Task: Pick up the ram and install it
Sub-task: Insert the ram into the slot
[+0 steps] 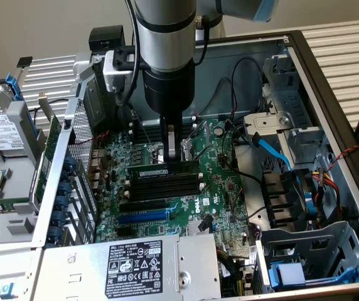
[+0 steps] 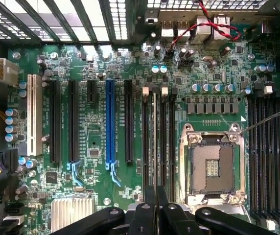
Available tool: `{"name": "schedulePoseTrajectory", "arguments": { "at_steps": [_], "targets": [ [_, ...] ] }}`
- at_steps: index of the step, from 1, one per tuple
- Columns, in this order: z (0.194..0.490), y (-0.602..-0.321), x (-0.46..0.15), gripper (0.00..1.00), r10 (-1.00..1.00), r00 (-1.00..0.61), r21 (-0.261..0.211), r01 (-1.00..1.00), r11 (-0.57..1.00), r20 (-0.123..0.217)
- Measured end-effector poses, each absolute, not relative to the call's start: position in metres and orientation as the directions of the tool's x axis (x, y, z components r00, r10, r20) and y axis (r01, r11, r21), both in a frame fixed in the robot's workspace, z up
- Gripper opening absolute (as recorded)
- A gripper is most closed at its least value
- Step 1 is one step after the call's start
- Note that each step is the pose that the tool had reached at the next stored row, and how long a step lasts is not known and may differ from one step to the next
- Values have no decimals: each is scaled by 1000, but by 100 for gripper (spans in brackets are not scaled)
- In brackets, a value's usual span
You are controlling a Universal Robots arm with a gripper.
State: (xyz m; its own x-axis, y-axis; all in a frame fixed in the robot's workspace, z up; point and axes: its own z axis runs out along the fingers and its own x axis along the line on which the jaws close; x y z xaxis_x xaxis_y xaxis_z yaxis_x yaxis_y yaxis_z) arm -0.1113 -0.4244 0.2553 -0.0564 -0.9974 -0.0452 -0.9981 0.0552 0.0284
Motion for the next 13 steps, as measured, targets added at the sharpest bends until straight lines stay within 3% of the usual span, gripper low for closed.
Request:
{"name": "schedulePoseTrajectory", "arguments": {
  "at_steps": [13],
  "targets": [
    [250,-426,-112,12,-998,-51,29,-998,50,-45]
  ]
}}
